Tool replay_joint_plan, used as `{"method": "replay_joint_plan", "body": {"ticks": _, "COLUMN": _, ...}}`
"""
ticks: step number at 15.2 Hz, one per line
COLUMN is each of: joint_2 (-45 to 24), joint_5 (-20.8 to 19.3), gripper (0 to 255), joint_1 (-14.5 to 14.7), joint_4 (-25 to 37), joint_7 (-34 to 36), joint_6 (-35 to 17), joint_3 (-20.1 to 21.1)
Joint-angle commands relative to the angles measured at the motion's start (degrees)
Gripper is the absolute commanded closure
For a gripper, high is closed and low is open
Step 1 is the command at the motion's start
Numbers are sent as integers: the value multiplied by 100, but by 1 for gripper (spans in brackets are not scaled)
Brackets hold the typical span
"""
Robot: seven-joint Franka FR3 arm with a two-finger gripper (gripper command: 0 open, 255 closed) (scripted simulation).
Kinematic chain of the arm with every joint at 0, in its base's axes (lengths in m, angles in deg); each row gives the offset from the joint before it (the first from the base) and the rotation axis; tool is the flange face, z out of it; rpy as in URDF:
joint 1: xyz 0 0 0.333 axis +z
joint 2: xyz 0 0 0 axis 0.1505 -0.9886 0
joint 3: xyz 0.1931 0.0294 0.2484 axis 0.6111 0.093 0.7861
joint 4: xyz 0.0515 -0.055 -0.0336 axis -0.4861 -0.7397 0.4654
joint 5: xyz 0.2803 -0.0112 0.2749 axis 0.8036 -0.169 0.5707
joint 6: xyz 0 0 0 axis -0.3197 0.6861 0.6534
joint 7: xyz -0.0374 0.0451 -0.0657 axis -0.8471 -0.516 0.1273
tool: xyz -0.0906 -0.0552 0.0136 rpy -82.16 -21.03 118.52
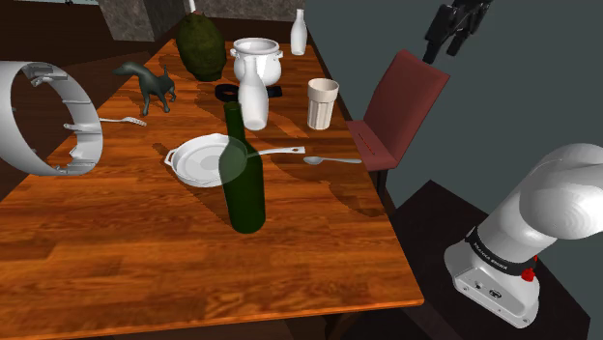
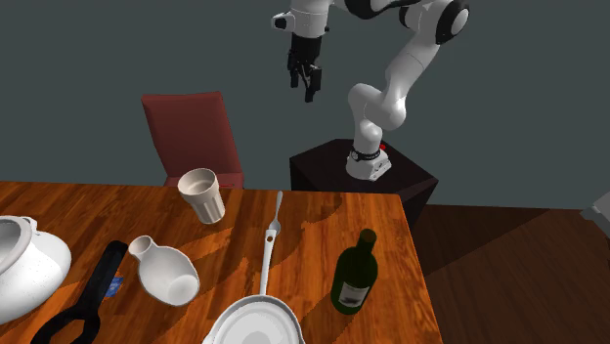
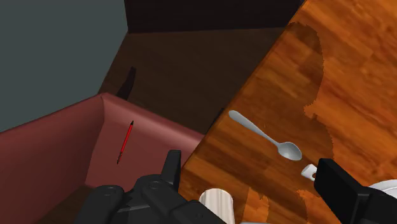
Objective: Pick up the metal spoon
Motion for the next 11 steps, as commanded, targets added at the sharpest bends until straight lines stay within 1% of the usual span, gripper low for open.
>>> {"method": "replay_joint_plan", "body": {"ticks": 1, "joint_2": 0, "joint_5": 0, "gripper": 0, "joint_1": 0, "joint_4": 0, "joint_7": 0, "joint_6": 0, "joint_3": 0}}
{"method": "replay_joint_plan", "body": {"ticks": 11, "joint_2": -1570, "joint_5": -334, "gripper": 0, "joint_1": 447, "joint_4": -399, "joint_7": -1101, "joint_6": -1449, "joint_3": 31}}
